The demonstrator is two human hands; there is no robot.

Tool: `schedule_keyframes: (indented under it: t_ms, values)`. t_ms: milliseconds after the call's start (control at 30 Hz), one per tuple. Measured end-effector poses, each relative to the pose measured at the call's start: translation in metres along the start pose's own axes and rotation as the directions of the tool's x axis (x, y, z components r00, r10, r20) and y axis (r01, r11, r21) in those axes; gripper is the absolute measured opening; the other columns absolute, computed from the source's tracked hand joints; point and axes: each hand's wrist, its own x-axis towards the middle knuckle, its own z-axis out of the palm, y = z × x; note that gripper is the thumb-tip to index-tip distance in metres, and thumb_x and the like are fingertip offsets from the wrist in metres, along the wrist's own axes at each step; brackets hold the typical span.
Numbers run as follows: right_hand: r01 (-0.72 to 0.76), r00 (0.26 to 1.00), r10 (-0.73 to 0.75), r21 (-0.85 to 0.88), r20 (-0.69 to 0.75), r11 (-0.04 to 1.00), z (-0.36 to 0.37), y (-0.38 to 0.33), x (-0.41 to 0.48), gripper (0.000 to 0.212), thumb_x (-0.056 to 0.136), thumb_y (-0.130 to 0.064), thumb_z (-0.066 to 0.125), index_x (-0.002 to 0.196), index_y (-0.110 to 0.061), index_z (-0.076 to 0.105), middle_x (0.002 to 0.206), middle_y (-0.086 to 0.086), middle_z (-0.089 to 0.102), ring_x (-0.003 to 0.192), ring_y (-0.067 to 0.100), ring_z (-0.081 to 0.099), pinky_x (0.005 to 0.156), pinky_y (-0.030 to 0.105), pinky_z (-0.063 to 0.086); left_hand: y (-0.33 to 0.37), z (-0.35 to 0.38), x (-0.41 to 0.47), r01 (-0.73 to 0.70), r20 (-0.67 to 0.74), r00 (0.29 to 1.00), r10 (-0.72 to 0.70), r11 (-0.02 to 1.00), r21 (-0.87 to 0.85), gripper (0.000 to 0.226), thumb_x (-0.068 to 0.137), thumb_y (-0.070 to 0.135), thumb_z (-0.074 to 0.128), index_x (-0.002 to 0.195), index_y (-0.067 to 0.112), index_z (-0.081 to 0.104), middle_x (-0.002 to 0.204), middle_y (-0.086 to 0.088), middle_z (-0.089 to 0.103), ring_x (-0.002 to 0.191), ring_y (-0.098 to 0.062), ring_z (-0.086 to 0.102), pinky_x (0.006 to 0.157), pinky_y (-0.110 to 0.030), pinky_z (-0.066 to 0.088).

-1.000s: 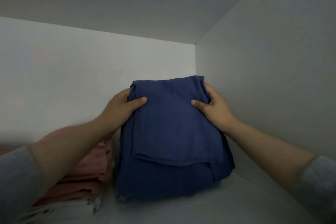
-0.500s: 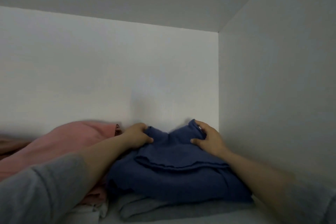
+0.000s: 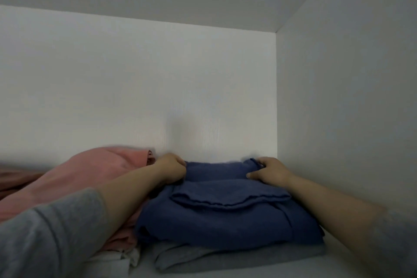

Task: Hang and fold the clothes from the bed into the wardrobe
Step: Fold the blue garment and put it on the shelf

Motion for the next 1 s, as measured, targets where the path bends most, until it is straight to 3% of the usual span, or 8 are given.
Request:
schedule_keyframes:
  t_ms: [100, 233, 333, 433, 533, 667, 767, 1000]
  values:
    - [0.066, 0.996, -0.071, -0.089, -0.059, 0.994, -0.002, -0.007, -0.001, 0.055, 0.083, -0.009, 0.073, 0.134, -0.009, 0.052, 0.128, 0.007, 0.058, 0.112, 0.021, 0.056, 0.084, 0.020, 0.041, -0.003, 0.000, 0.002, 0.016, -0.075, 0.997, -0.012, 0.999, 0.047, 0.021, 0.083, 0.001, 0.061, 0.095, 0.016, 0.069, 0.095, 0.000, 0.062, 0.091, -0.018, 0.055, 0.077, -0.021, 0.043]
    - [0.105, 0.992, -0.072, -0.372, 0.102, 0.922, 0.008, -0.007, -0.007, 0.054, 0.091, -0.018, 0.063, 0.140, -0.009, 0.043, 0.142, 0.010, 0.051, 0.126, 0.025, 0.050, 0.095, 0.022, 0.038, -0.005, 0.004, 0.003, 0.021, 0.011, 1.000, -0.023, 0.988, 0.150, 0.031, 0.082, 0.014, 0.069, 0.113, 0.007, 0.067, 0.117, -0.007, 0.065, 0.097, -0.019, 0.057, 0.079, -0.023, 0.045]
    - [0.068, 0.998, -0.065, -0.302, 0.018, 0.951, -0.006, -0.015, -0.013, 0.079, 0.086, -0.036, 0.072, 0.149, -0.011, 0.031, 0.144, 0.012, 0.046, 0.129, 0.026, 0.047, 0.103, 0.027, 0.037, -0.003, -0.003, -0.003, -0.029, -0.040, 0.999, 0.037, 0.985, 0.170, 0.045, 0.081, 0.028, 0.073, 0.121, 0.009, 0.061, 0.126, -0.008, 0.059, 0.104, -0.018, 0.054, 0.086, -0.024, 0.043]
    - [0.154, 0.988, -0.157, -0.176, 0.000, 0.972, -0.021, -0.030, -0.029, 0.068, 0.082, -0.039, 0.075, 0.140, -0.017, 0.048, 0.131, 0.006, 0.054, 0.117, 0.018, 0.053, 0.098, 0.026, 0.042, 0.004, -0.012, -0.022, -0.222, -0.138, 0.960, 0.244, 0.962, 0.162, 0.049, 0.083, 0.037, 0.072, 0.124, 0.019, 0.056, 0.136, -0.004, 0.043, 0.121, -0.018, 0.046, 0.101, -0.025, 0.036]
    - [0.241, 0.964, -0.218, -0.155, 0.155, 0.958, -0.019, -0.045, -0.059, 0.047, 0.085, -0.039, 0.073, 0.126, -0.018, 0.061, 0.123, -0.001, 0.061, 0.113, 0.012, 0.057, 0.095, 0.020, 0.041, 0.021, -0.018, -0.057, -0.404, 0.008, 0.912, 0.409, 0.896, 0.184, 0.035, 0.087, 0.044, 0.065, 0.118, 0.028, 0.060, 0.131, 0.004, 0.052, 0.121, -0.014, 0.050, 0.099, -0.023, 0.038]
    - [0.344, 0.903, -0.205, -0.348, 0.378, 0.872, -0.004, -0.057, -0.105, 0.044, 0.093, -0.045, 0.059, 0.132, -0.023, 0.059, 0.132, -0.011, 0.056, 0.122, 0.010, 0.051, 0.098, 0.018, 0.034, 0.028, -0.020, -0.108, -0.440, 0.275, 0.892, 0.359, 0.827, 0.349, 0.046, 0.099, 0.045, 0.044, 0.139, 0.022, 0.049, 0.145, 0.002, 0.048, 0.132, -0.014, 0.044, 0.106, -0.020, 0.027]
    - [0.331, 0.909, -0.157, -0.436, 0.387, 0.837, 0.001, -0.053, -0.132, 0.044, 0.100, -0.043, 0.046, 0.129, -0.013, 0.059, 0.130, 0.001, 0.059, 0.119, 0.021, 0.054, 0.102, 0.029, 0.038, 0.025, -0.019, -0.142, -0.428, 0.352, 0.889, 0.293, 0.807, 0.406, 0.044, 0.104, 0.040, 0.032, 0.129, 0.013, 0.055, 0.135, -0.005, 0.055, 0.123, -0.020, 0.050, 0.104, -0.023, 0.032]
    - [0.277, 0.915, -0.031, -0.572, 0.401, 0.772, -0.007, -0.056, -0.190, 0.063, 0.102, -0.046, 0.039, 0.156, -0.022, 0.016, 0.162, 0.000, 0.012, 0.150, 0.019, 0.010, 0.120, 0.029, 0.008, 0.026, -0.022, -0.199, -0.458, 0.367, 0.870, 0.330, 0.818, 0.349, 0.039, 0.105, 0.036, 0.032, 0.100, 0.005, 0.054, 0.113, -0.013, 0.059, 0.098, -0.022, 0.053, 0.094, -0.032, 0.040]
